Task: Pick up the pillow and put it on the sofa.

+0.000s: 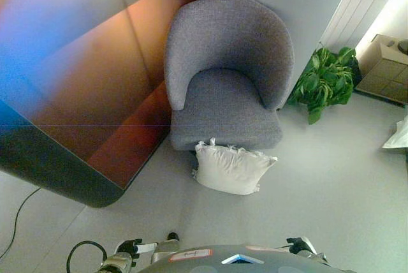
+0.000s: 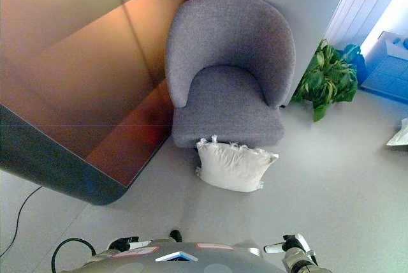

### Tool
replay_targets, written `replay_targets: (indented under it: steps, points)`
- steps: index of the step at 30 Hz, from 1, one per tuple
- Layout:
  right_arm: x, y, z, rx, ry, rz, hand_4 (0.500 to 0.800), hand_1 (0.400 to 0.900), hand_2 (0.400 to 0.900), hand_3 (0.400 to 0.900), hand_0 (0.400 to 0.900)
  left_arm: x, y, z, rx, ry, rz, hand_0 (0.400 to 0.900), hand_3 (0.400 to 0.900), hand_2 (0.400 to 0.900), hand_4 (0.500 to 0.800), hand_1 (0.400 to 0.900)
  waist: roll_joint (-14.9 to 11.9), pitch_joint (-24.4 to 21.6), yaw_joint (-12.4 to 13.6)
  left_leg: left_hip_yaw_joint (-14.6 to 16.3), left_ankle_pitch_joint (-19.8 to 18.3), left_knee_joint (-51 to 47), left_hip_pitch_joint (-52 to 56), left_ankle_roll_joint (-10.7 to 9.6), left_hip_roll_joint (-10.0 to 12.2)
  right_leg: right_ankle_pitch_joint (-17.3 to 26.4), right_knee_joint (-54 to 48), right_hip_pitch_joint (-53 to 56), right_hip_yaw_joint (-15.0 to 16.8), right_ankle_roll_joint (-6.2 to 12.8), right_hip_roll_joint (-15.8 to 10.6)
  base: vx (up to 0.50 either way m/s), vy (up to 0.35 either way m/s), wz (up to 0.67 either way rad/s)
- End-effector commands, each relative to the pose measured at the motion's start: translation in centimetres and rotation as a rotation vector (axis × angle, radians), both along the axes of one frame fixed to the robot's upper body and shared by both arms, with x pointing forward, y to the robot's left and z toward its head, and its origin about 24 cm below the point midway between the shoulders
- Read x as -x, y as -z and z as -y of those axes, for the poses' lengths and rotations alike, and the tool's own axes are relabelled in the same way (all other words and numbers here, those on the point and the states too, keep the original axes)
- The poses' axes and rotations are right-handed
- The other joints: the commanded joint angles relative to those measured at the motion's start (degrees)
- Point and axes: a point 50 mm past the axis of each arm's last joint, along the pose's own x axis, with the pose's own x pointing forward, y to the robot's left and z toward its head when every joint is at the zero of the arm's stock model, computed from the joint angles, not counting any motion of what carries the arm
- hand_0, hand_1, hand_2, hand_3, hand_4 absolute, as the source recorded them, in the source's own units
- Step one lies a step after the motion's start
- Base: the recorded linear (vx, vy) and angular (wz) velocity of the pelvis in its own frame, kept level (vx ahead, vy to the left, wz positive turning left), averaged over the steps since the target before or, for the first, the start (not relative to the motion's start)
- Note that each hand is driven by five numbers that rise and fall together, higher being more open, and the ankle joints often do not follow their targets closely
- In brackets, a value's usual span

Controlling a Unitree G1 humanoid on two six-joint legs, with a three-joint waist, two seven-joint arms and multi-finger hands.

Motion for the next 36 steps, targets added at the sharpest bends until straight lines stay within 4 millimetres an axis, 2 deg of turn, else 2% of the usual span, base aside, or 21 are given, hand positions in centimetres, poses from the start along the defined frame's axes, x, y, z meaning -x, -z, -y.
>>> replay_targets:
  steps: [1,28,33,36]
  points:
    - [-3.3,-0.6,0.5,0.048,-0.053,0.077,0.8,0.9,0.9,0.9,0.9,-1.4,-0.1,0.1,-0.017,0.019,-0.004,0.9,0.9,0.9,0.8,0.9,1.71,1.85,-0.08,-2.5,-5.78,-0.34,4.56,3.44,-2.53,7.05,-1.21,-4.03,1.8,-2.24,3.24,0.0,0.0,0.0]
    - [-2.5,-0.3,0.2,-0.001,-0.058,0.033,0.8,0.9,0.9,0.9,0.9,-0.5,0.0,0.1,0.002,0.01,-0.013,0.9,0.9,0.9,0.8,0.9,1.89,2.7,0.12,-2.29,-5.53,-0.34,4.25,3.24,-2.3,7.16,-1.19,-4.36,1.01,-2.28,3.01,0.0,-0.006,0.01]
    - [-2.5,-0.3,-0.1,-0.013,-0.05,0.039,0.8,0.9,0.9,0.9,0.9,-0.3,0.0,0.0,-0.007,0.016,-0.027,0.9,0.9,0.9,0.8,0.9,2.02,3.06,0.03,-2.32,-5.37,-0.34,4.28,3.21,-2.06,6.79,-0.68,-4.51,0.83,-2.59,3.26,0.03,-0.079,-0.02]
    - [-3.1,-0.3,-0.2,-0.033,-0.042,0.062,0.8,0.9,0.9,0.9,0.9,-0.4,0.0,-0.2,-0.014,0.016,-0.033,0.9,0.9,0.9,0.8,0.9,1.95,3.67,-0.45,-2.3,-4.98,0.4,4.13,2.89,-1.23,5.93,0.58,-5.45,1.67,-3.5,4.26,0.02,-0.142,-0.09]
